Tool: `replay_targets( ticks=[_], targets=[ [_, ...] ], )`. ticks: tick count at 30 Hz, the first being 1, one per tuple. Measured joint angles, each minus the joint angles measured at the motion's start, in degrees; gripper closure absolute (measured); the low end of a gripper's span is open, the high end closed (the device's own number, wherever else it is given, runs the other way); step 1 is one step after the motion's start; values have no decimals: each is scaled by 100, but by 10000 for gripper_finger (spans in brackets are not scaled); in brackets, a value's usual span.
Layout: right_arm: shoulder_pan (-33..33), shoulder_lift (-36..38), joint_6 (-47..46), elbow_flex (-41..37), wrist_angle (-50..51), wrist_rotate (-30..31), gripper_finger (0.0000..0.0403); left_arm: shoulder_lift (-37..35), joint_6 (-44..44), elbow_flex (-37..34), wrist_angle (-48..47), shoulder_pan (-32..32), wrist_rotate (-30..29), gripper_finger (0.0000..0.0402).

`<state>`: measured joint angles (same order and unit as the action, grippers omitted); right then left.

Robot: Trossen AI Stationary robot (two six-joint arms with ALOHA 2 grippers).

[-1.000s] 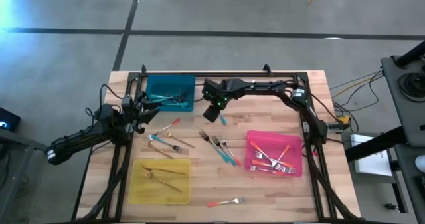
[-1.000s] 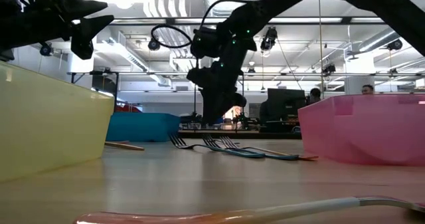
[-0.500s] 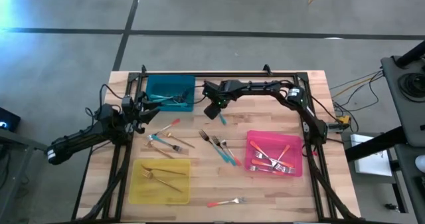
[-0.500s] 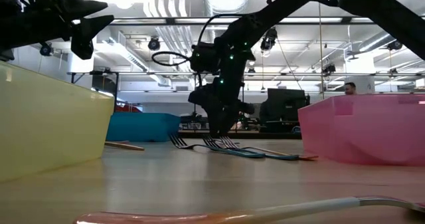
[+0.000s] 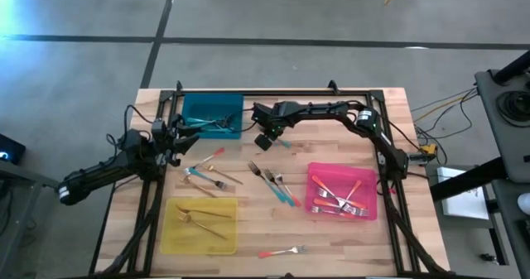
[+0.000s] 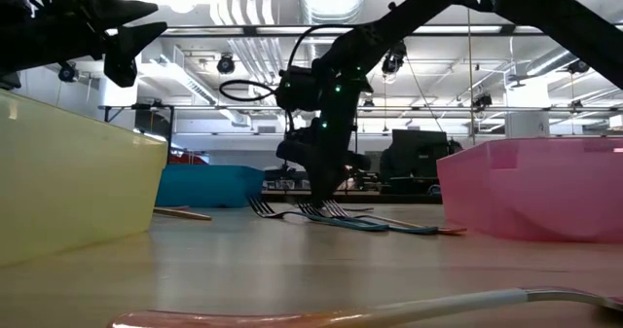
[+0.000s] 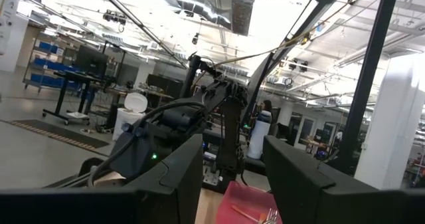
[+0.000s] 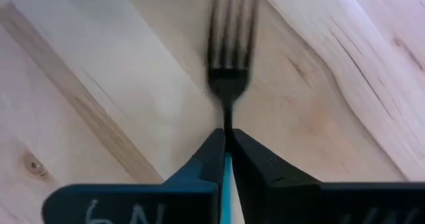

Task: Sort silverware by color (type)
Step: Put the blue fork into the blue bin

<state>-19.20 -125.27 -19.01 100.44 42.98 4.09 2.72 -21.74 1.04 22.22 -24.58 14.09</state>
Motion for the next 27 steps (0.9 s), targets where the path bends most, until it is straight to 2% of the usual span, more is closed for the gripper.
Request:
replay_targets(
  ticks=[10, 15, 18, 24, 27],
  targets=[
    [-44, 155, 208, 272, -47, 149, 393, -2, -1, -1, 0, 0, -1, 260],
    [-20, 363, 401, 707, -211, 649, 393, 0, -2, -1, 0, 0, 0, 260],
    [24, 369, 607, 866, -1060, 1007, 394, 0, 1, -1, -2, 0, 0, 260],
    [214, 169, 1178, 873, -4263, 765, 394, 0, 0, 0, 0, 0, 0, 260],
    [316, -100, 1420, 857, -5354, 731, 394, -2, -1, 1, -11, 0, -2, 260]
  ],
)
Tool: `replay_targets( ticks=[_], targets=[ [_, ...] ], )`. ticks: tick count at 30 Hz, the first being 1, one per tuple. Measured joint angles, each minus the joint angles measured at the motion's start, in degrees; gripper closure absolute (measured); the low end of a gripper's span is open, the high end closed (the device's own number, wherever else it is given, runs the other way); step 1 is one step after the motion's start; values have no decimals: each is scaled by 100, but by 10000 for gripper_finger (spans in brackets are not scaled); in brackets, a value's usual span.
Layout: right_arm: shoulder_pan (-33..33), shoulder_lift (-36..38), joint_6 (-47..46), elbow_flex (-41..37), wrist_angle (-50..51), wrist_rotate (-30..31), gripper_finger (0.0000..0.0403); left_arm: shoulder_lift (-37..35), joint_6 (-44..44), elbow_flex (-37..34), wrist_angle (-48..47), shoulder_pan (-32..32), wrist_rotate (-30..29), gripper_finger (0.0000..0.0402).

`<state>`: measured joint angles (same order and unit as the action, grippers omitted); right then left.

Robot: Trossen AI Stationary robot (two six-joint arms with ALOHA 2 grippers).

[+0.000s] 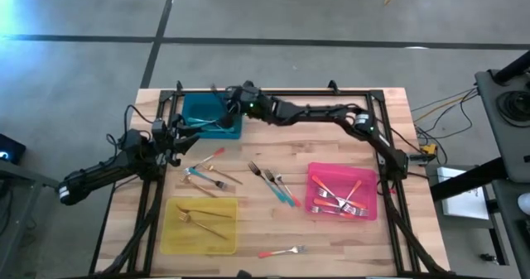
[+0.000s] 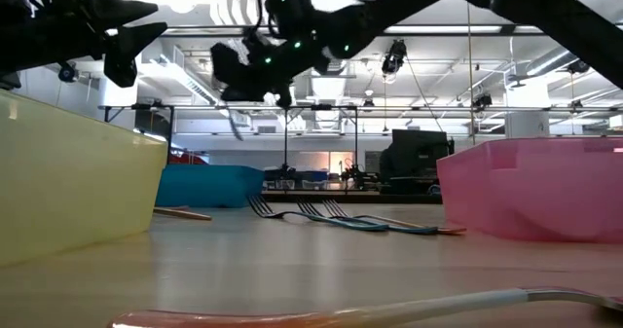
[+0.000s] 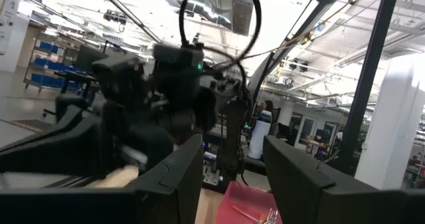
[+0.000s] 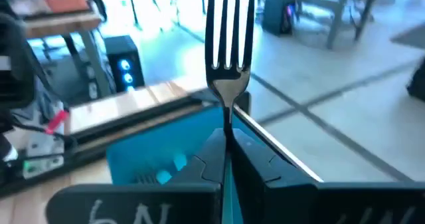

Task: Sort silverware by color (type)
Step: Put the blue fork into the blue bin

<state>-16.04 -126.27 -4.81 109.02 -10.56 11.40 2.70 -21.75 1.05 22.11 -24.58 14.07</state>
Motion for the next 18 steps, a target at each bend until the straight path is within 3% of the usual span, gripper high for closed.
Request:
replay_targets(
  ticks=[10, 18],
  targets=[
    [14, -954, 380, 552, -298, -435, 394, 15, 1, 1, -11, 0, 2, 260],
    [-12, -1351, 170, 1393, 1072, -887, 394, 19, 1, 1, -9, 0, 4, 260]
  ],
)
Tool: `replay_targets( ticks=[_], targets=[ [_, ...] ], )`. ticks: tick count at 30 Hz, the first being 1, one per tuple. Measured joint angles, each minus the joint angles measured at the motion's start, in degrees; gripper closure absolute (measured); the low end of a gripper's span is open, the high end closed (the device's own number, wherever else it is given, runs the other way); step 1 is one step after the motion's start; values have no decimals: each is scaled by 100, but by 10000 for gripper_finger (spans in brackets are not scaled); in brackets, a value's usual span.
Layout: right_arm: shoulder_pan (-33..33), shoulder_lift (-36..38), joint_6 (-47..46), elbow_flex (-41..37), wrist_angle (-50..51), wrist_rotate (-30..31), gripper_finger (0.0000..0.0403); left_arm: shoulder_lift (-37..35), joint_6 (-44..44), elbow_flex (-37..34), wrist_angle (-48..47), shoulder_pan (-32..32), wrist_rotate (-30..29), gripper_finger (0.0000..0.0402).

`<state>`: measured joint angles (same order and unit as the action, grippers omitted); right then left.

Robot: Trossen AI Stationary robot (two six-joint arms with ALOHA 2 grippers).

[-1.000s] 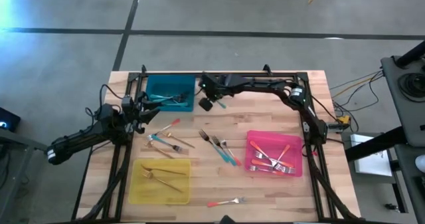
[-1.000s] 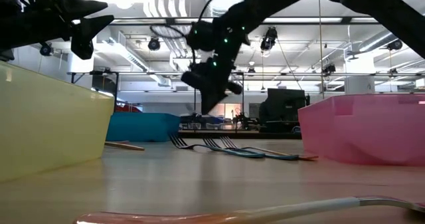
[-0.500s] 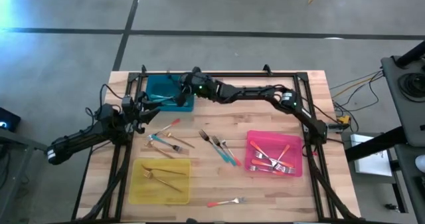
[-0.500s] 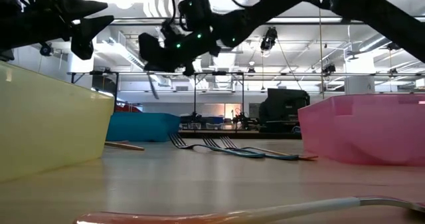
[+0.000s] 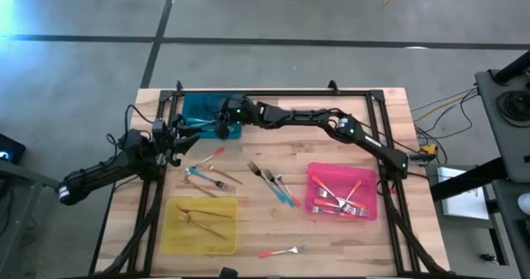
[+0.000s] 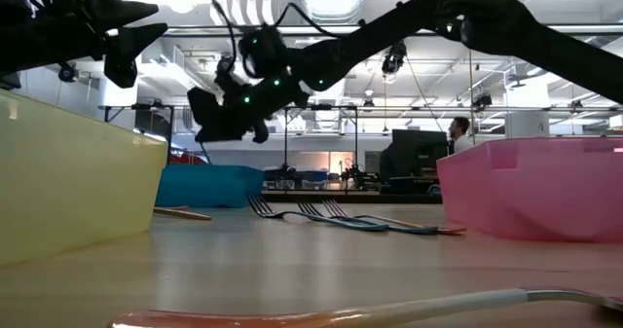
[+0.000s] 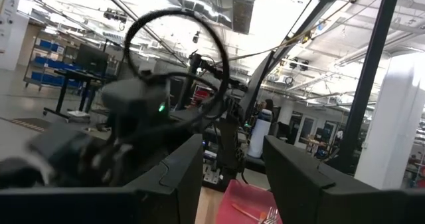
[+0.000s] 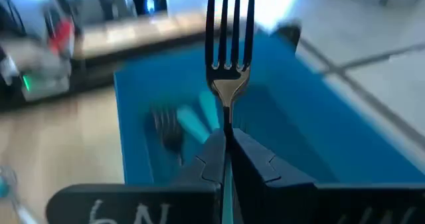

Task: Sort silverware by color (type)
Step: Put the blue fork into the blue bin, then put the orange fork into the red bin

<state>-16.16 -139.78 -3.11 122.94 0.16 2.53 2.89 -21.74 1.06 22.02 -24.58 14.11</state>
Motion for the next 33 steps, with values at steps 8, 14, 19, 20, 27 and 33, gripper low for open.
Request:
replay_targets(
  ticks=[8, 14, 19, 20, 27, 33],
  targets=[
    [2, -103, 167, 430, 1325, -9, 394, 2, 0, 0, -4, 0, -2, 260],
    [0, -112, 169, 417, 1360, -5, 386, 2, -1, -1, -2, 0, -2, 260],
    [0, -107, 320, 419, 1380, -8, 349, 2, 0, -2, -2, 0, -2, 260],
    [0, -107, 314, 425, 1395, -8, 341, 2, -2, 0, -2, 0, -2, 260],
    [-9, 71, 32, 1190, 3295, 0, 296, 2, 0, -2, -2, 0, -2, 260],
    [13, 970, -218, 1112, 5627, -18, 298, 5, 0, -2, -2, 0, -2, 260]
  ],
)
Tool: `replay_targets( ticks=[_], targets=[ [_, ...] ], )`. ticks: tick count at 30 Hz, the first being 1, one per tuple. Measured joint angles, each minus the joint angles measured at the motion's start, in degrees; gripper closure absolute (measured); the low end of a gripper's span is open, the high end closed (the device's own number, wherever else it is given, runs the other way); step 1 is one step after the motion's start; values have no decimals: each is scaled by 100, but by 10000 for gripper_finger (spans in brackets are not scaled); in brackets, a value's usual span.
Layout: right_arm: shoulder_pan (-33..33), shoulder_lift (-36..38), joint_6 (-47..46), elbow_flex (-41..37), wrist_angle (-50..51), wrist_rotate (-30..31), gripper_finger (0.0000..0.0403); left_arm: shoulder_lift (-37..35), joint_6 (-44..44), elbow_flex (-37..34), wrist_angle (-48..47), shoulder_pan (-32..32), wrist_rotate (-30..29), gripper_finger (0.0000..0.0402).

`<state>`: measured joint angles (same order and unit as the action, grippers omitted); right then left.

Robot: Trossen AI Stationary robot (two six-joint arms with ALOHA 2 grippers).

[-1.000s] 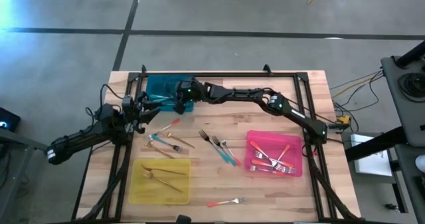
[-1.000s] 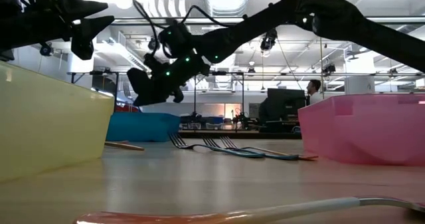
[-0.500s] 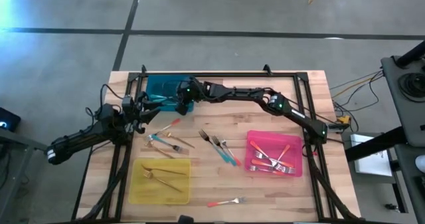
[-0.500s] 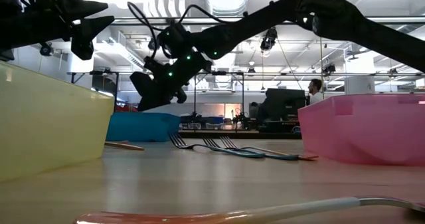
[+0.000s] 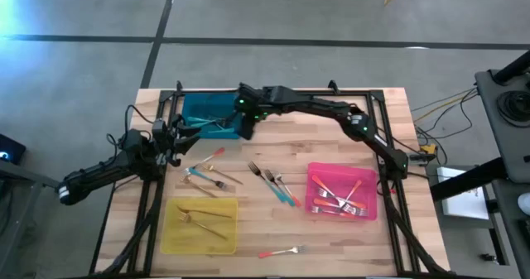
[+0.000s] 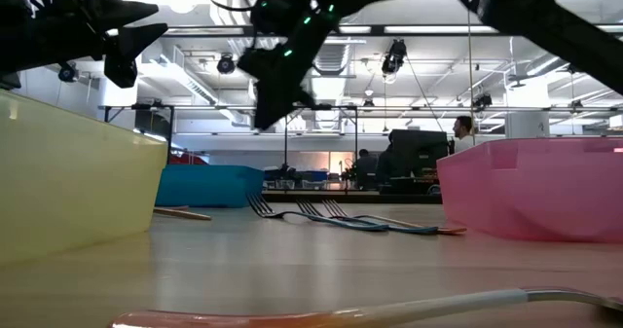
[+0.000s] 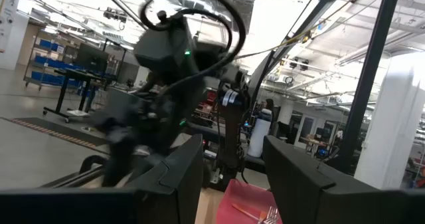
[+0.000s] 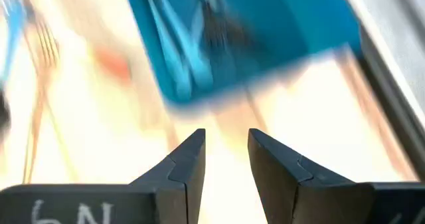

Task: Sort silverware by color (type)
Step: Put the orange fork into the red bin

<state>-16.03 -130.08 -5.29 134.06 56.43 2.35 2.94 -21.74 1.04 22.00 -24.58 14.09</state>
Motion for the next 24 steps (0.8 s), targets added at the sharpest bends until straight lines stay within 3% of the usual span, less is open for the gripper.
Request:
replay_targets(
  ticks=[6, 10, 16, 24],
  targets=[
    [346, 325, -762, -22, 2464, -2, 314, 4, 0, 1, 0, 0, 0, 260],
    [799, 386, -1017, -100, 3347, 72, 322, 4, -2, 2, 0, 0, 0, 260],
    [1578, 578, -1049, -1007, 3206, 89, 325, 9, 0, 0, -1, 0, 0, 260],
    [2204, 1486, -2059, -3603, 1521, 310, 317, 11, -2, 1, 0, 0, -2, 260]
  ],
)
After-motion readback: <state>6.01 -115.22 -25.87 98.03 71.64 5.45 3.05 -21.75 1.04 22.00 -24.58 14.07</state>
